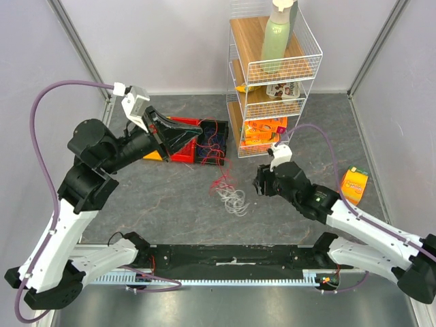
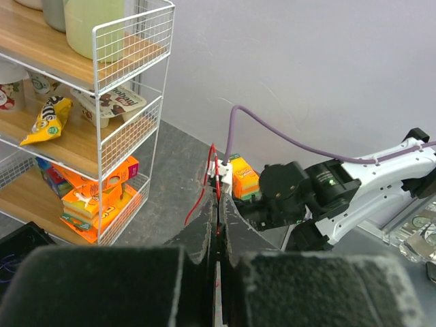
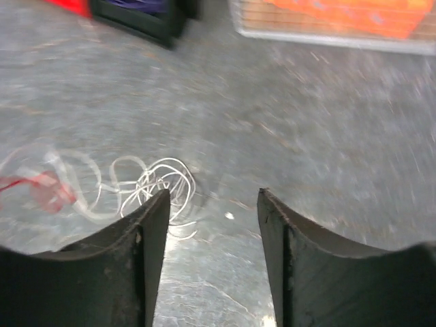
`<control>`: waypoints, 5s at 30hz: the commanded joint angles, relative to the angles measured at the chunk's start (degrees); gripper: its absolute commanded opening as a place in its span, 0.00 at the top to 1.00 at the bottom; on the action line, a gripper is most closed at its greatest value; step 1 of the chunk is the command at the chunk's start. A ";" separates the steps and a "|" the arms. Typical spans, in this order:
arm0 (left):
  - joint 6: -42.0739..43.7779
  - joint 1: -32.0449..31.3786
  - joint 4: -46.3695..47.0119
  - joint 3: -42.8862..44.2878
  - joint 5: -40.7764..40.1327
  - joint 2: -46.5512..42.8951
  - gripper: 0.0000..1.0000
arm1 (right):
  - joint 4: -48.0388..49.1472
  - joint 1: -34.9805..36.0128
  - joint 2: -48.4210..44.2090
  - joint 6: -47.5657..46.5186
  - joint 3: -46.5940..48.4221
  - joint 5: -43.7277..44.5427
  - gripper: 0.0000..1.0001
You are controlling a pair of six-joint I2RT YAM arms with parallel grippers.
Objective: Untangle the cables
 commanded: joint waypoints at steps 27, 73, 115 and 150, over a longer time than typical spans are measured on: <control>-5.51 -0.20 2.70 1.30 6.30 1.70 0.98 | 22.73 2.15 -2.16 -0.55 12.30 -31.08 0.32; -3.76 -0.20 -2.40 3.32 5.78 0.56 0.98 | 12.12 -1.10 8.48 1.04 21.00 -23.05 0.85; -10.69 -0.20 3.05 27.84 -3.19 9.08 0.98 | 18.15 3.38 -4.19 -9.68 11.76 -34.87 0.20; -19.22 25.82 -2.22 4.21 -30.44 36.23 0.98 | 2.09 3.73 -14.03 -3.00 4.03 -13.07 0.21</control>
